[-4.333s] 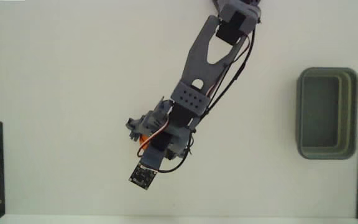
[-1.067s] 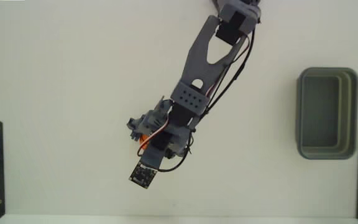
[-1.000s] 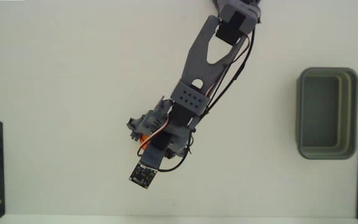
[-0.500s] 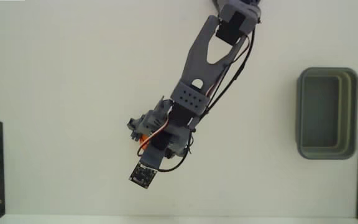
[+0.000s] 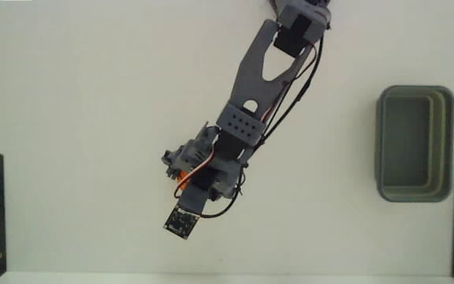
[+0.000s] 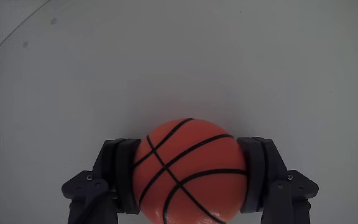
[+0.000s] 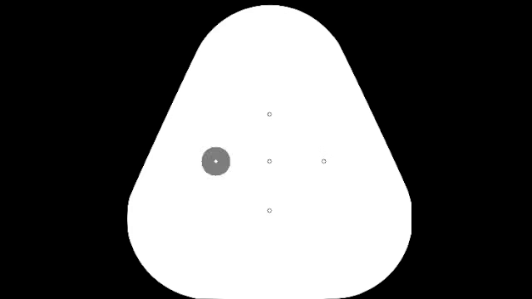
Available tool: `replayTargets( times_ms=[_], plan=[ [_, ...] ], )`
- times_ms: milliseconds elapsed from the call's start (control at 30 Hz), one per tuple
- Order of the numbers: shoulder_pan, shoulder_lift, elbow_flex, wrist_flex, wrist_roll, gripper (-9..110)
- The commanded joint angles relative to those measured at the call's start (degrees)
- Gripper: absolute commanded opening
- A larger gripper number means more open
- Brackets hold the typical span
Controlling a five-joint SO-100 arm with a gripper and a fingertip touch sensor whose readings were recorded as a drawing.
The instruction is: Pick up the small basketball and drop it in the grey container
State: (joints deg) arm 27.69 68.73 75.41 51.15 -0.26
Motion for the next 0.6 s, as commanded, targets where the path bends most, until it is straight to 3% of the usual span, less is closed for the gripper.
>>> replayTargets(
  times_ms=[0,567],
  plan=[
    [1.0,2.4,-0.1,-0.9,0.3,84],
    [1.0,2.4,-0.1,-0.9,0.3,80]
  ],
)
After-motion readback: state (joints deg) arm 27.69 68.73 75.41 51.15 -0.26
